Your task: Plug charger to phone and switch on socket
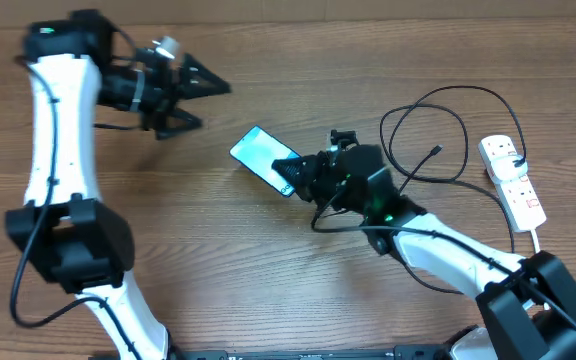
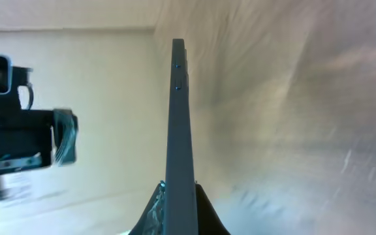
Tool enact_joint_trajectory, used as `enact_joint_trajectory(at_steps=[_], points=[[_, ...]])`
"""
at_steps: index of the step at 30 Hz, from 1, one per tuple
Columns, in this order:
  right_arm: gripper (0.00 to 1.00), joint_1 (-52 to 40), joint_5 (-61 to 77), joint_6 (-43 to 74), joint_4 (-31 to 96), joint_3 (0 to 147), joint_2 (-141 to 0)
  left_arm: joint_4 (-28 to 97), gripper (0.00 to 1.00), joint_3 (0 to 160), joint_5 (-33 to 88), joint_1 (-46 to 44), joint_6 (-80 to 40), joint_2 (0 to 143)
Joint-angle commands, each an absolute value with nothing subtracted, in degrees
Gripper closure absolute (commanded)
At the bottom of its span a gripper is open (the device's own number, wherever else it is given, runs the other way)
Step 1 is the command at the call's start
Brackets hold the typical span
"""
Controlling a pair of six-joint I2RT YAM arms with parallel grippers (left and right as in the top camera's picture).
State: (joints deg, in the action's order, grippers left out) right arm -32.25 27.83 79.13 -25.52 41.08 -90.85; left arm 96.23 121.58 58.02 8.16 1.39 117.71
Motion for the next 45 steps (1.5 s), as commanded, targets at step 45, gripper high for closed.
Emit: enact_joint_trajectory(at_steps=[45], points=[[0.96,-31.6,40.0,103.8,-23.2,41.6,-90.3,57.6,0.0,58.6,52.7,15.4,-34.9,64.2]])
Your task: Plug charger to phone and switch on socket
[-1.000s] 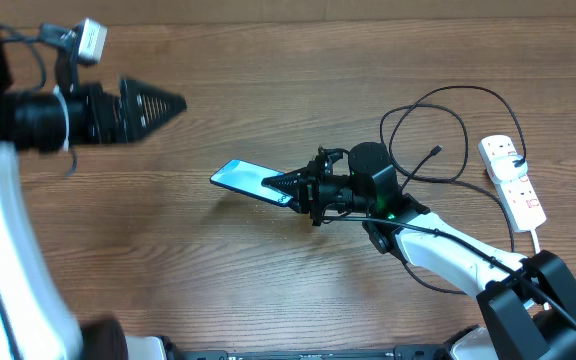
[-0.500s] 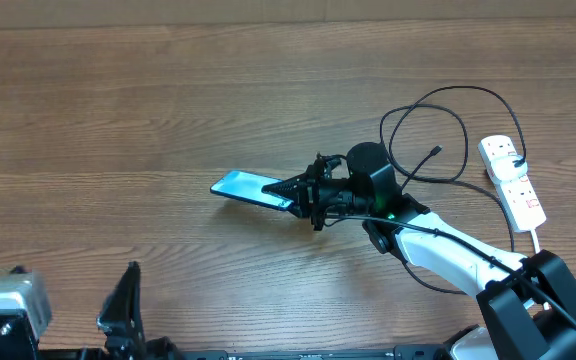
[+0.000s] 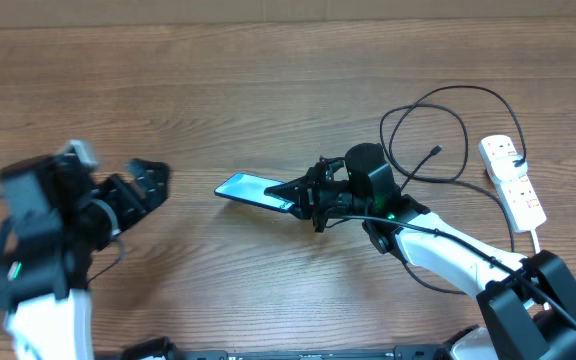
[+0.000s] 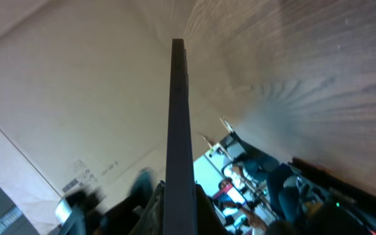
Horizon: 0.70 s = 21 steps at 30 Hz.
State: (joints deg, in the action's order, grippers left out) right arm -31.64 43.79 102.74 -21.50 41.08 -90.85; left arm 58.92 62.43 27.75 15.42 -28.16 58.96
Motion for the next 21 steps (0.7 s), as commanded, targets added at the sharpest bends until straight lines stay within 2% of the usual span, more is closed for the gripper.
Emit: enact_joint_trajectory(at_steps=[1,6,12,18,21], points=[[0.96,-31.6,38.3,103.7,-24.4,41.6,-90.3,57.3,0.0,58.0,57.3,15.4,-34.7,67.0],[0.96,-31.9,27.8,103.7,-26.7,41.6,-90.3,54.8,0.0,57.8,72.9,15.3,-32.2,77.5],[0.96,-32.4,23.9,106.5,-27.0,41.6,-90.4,52.6,0.0,57.8,72.0,15.3,-36.0,80.5],[0.96,-36.6,20.9,106.5,-36.8,41.6,-90.4,50.7,0.0,57.8,65.2,15.3,-42.9,80.5],[0.96,-38.6,18.1,106.5,-38.6,41.6,-90.4,50.2,0.09,57.8,62.6,15.0,-45.6,80.5]])
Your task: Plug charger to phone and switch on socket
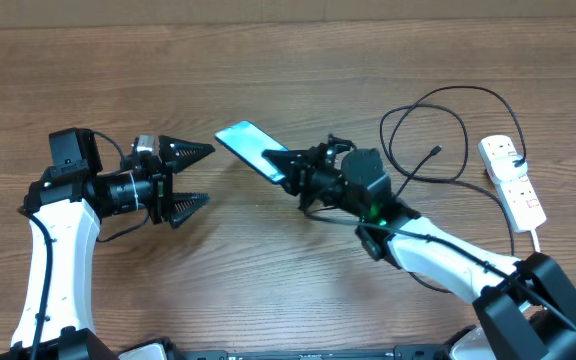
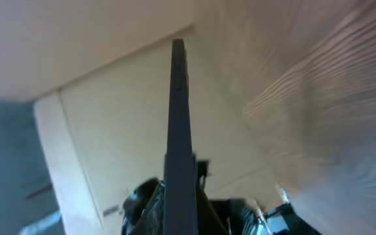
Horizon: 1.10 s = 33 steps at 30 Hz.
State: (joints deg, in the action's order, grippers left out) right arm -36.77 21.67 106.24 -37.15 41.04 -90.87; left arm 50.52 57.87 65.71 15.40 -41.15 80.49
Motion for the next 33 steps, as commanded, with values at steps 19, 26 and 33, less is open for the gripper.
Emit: enact_joint_trajectory(at_steps=[19,26,33], points=[[0.96,-46.2,11.6,106.5,-39.5,41.6,-90.3,40.2,0.39,57.8,54.9,6.6,-64.4,80.5],[0.96,-46.2,12.0,106.5,-39.4,41.6,-90.3,40.0,0.67,57.8,53.8,6.6,-64.3,80.5],[0.96,-46.2,14.6,106.6,-39.9,41.6,-90.3,39.0,0.66,57.8,52.7,6.6,-64.3,80.5]])
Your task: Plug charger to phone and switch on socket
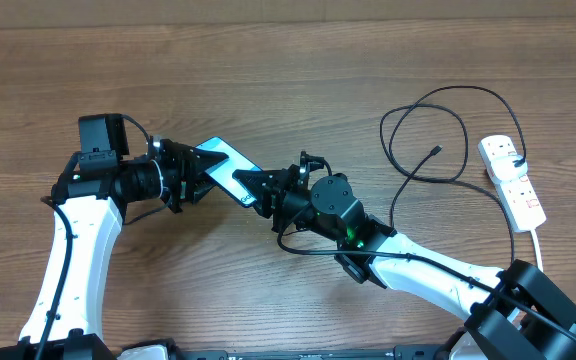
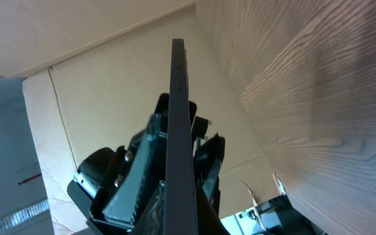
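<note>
The phone [image 1: 222, 163], blue screen up, is held off the table at mid-left. My right gripper [image 1: 255, 190] is shut on its near end. In the right wrist view the phone [image 2: 178, 111] stands edge-on, rising from my right gripper [image 2: 178, 207]. My left gripper [image 1: 198, 170] is open around the phone's far end, and its fingers [image 2: 134, 176] show on both sides of the edge with a small gap. The black charger cable [image 1: 448, 110] lies looped at the right, its plug tip [image 1: 436, 152] loose on the table. The white socket strip [image 1: 513, 180] lies at the far right.
The wooden table [image 1: 298, 70] runs across the overhead view, with a cardboard wall along its back edge. The cable's other end runs to the socket strip near the right edge.
My left gripper has moved right from a short way off the phone to straddle its far end. My right gripper has shifted left and down with the phone.
My right gripper held the phone mid-table while my left arm stood far off at the back left. Then the left arm was low at the left. Then its open gripper faced the phone from a short distance, and now it is around the phone's far end.
</note>
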Tool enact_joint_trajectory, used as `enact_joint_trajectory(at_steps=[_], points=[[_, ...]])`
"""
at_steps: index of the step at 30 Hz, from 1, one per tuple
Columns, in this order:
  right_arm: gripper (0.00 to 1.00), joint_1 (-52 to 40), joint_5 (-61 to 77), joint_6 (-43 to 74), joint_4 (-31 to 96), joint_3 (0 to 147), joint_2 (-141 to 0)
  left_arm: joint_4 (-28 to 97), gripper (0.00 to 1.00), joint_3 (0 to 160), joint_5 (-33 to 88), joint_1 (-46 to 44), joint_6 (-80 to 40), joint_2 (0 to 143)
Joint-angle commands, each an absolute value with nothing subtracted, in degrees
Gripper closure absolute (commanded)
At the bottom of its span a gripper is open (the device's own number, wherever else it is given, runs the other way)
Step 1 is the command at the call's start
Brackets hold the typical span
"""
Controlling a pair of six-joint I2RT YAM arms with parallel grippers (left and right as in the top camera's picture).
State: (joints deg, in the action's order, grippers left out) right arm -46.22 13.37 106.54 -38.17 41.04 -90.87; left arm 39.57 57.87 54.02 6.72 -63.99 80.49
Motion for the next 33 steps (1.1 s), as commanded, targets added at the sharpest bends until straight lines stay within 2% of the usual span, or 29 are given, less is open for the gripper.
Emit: enact_joint_trajectory(at_steps=[1,4,8,14,29,33], points=[[0.96,-46.2,15.2,106.6,-40.4,41.6,-90.3,38.6,0.66,57.8,52.4,6.6,-64.4,80.5],[0.96,-46.2,16.6,106.6,-41.8,41.6,-90.3,38.3,0.68,57.8,52.1,6.6,-64.4,80.5],[0.96,-46.2,16.6,106.8,-41.8,41.6,-90.3,38.3,0.78,57.8,52.1,6.6,-64.4,80.5],[0.96,-47.0,16.8,110.0,-41.5,41.6,-90.3,36.9,0.85,57.8,52.1,6.6,-64.8,80.5],[0.96,-47.2,13.5,111.1,-38.1,41.6,-90.4,37.0,0.86,57.8,55.2,6.3,-65.0,80.5],[0.96,-47.2,11.9,111.3,-37.4,41.6,-90.4,37.0,0.84,57.8,56.0,6.3,-65.0,80.5]])
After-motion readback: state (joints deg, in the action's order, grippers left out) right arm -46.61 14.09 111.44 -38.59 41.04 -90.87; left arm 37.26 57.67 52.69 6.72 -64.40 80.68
